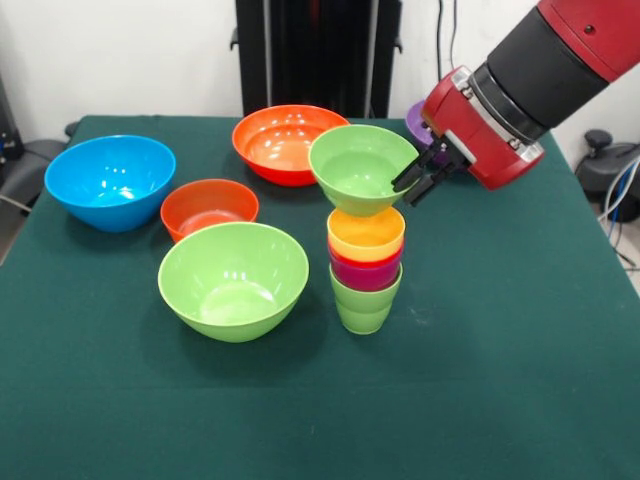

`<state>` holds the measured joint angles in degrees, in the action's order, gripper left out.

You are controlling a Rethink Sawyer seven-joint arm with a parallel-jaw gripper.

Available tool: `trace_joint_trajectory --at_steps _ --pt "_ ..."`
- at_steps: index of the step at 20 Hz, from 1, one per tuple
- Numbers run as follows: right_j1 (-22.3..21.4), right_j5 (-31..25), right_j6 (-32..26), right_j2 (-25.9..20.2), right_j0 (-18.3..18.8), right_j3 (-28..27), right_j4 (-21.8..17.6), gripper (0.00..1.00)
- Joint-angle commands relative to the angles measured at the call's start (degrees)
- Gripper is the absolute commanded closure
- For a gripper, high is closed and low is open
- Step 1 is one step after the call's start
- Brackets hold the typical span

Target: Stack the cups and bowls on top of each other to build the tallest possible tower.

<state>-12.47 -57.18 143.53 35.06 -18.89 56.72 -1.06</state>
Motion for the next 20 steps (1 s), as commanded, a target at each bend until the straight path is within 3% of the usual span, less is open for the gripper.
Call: trace_joint_trajectory --at_steps 1,20 --pt "0.56 3.31 2.32 -5.97 -0.63 3.84 -1.53 1.00" --pt "1.06 -3.54 1.43 -6.42 0.34 -2.31 0.59 1.00"
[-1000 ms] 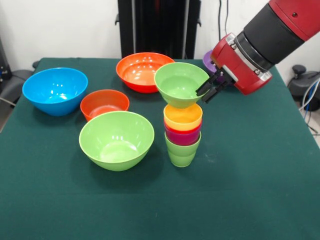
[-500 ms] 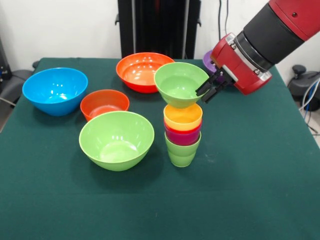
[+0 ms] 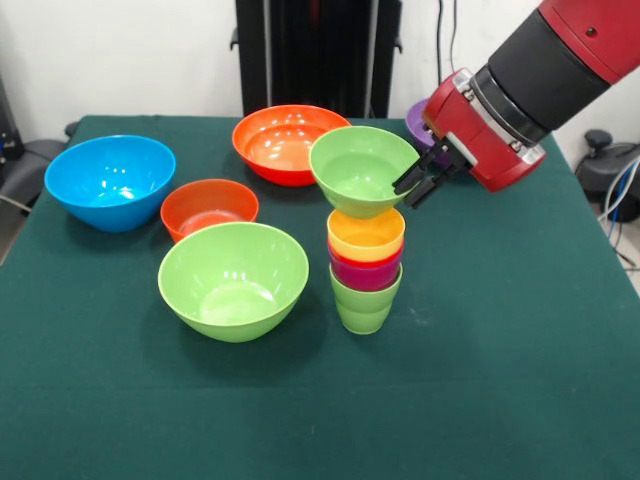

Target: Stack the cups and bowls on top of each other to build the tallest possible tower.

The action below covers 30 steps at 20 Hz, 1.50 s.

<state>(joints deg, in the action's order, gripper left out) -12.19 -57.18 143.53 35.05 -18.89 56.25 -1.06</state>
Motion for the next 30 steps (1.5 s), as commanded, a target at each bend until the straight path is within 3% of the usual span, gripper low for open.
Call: trace_joint_trajectory --at_steps 1,21,30 --pt "0.82 -3.73 1.33 -6.41 0.38 -2.05 0.59 1.00" --pt "0.14 -3.34 -0.13 -6.73 1.30 -2.18 0.41 1.00" --pt "0.80 -5.70 -0.68 -6.77 2.42 -5.34 0.96 1.00"
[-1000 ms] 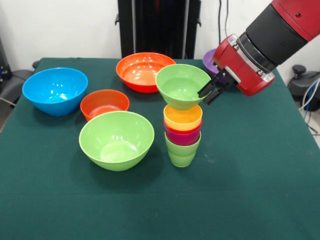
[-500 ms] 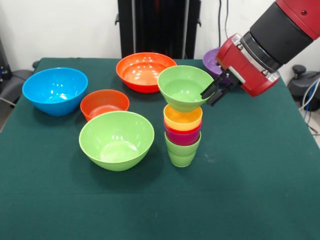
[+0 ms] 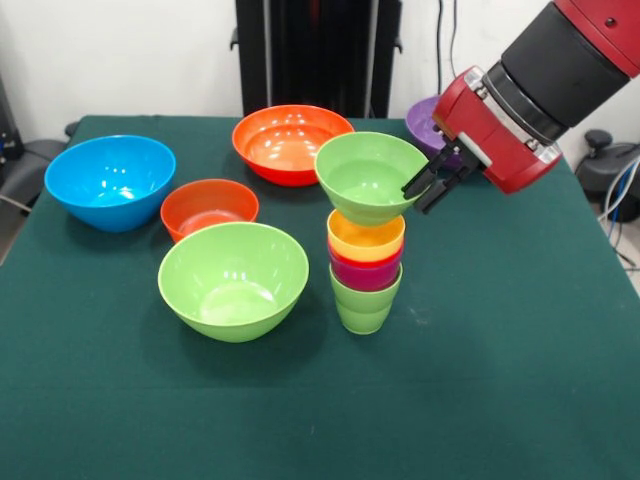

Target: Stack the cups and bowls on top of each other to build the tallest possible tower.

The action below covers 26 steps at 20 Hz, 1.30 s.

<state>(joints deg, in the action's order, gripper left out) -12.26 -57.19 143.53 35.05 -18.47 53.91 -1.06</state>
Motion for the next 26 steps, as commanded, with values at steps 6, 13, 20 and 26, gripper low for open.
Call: trace_joint_trajectory --at_steps 6,13,20,26 --pt "-0.18 -3.89 -2.44 -7.07 2.32 -1.24 0.10 1.00" --pt "-0.50 -1.64 -2.38 -7.10 2.44 -0.15 -0.39 1.00" --pt "-0.12 -2.00 -1.72 -6.86 2.26 -0.48 -0.35 1.00" --pt "0.81 -1.03 -0.64 -6.78 2.32 -1.32 -0.28 1.00"
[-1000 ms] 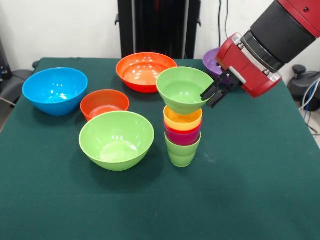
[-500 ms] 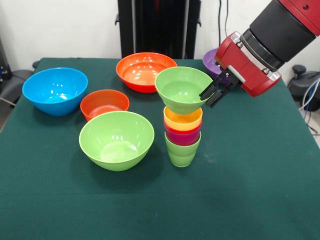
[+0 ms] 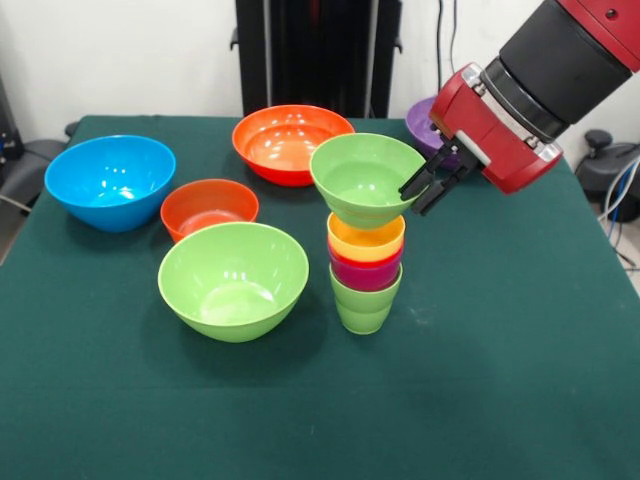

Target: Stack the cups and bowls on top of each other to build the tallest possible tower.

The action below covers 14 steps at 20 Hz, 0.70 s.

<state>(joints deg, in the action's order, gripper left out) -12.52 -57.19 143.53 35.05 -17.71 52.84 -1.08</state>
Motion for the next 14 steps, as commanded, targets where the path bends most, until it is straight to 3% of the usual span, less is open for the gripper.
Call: trace_joint_trajectory --at_steps 1,14 --pt "1.36 -0.99 -0.48 -6.77 1.56 -0.57 -0.26 1.00" --pt "4.50 -1.44 1.09 -6.22 1.77 -4.56 -0.11 1.00"
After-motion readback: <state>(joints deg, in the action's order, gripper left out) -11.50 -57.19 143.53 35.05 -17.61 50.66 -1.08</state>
